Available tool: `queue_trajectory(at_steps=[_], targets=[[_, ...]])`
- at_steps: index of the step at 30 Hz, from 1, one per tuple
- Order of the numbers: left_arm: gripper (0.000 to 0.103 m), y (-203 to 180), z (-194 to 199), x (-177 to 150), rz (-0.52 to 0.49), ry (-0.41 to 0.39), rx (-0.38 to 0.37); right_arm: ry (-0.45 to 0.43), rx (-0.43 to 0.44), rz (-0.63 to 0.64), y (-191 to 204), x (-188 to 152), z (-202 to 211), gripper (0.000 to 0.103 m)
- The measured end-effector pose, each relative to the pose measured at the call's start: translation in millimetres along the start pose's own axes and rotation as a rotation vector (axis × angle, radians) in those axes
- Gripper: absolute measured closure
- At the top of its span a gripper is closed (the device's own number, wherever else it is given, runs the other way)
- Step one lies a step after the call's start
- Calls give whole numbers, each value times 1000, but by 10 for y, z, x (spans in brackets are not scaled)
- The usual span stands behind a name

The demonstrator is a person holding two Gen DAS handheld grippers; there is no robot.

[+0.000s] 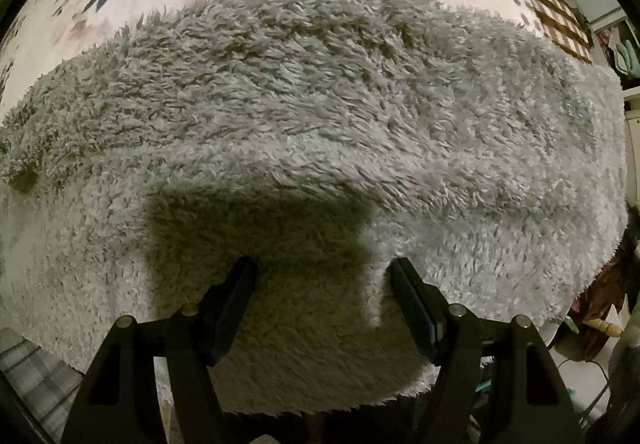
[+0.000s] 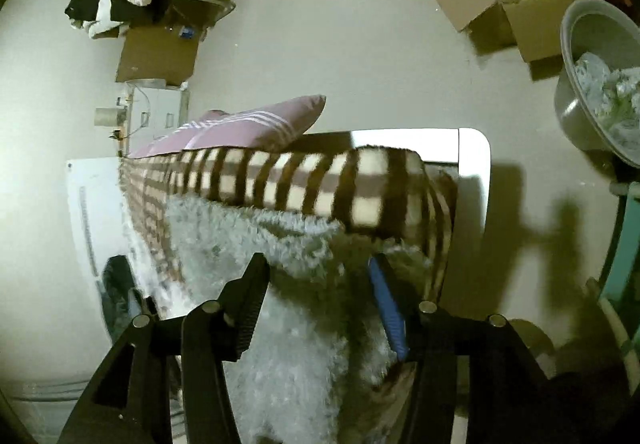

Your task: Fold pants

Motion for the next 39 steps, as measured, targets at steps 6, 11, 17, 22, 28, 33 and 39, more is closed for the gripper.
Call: queue_trajectory(at_steps=[6, 11, 17, 22, 28, 33, 39], targets=[[34, 21, 131, -83, -12, -3, -20, -94, -78, 145, 376, -45, 389, 95], [34, 53, 121, -85, -15, 1, -20, -17, -59, 13, -14, -46, 361, 91], [22, -56, -27, -31, -73, -8, -5, -20, 77, -46, -317, -114, 408, 19], [0, -114, -136, 22, -93, 4, -65, 86, 102, -13, -470, -262, 7, 16], [0, -154, -206, 100, -92, 26, -63, -17, 139, 163, -57, -254, -33, 67], [0, -245, -241, 102, -63, -3, -45, 91, 146, 82, -158, -216, -284, 54], [0, -270, -271, 0, -50, -2, -41, 102, 222, 43, -227, -166, -405, 37]])
Point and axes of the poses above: each gripper's, at about its wrist camera, not at the fingertips, and z roughly against the way its jaws point, y to its left, x to its top, the point moved 5 cm from there along -z, roughly the way its jaws point, and after that the axes turned 13 degrees about x, right-handed, at the moved point
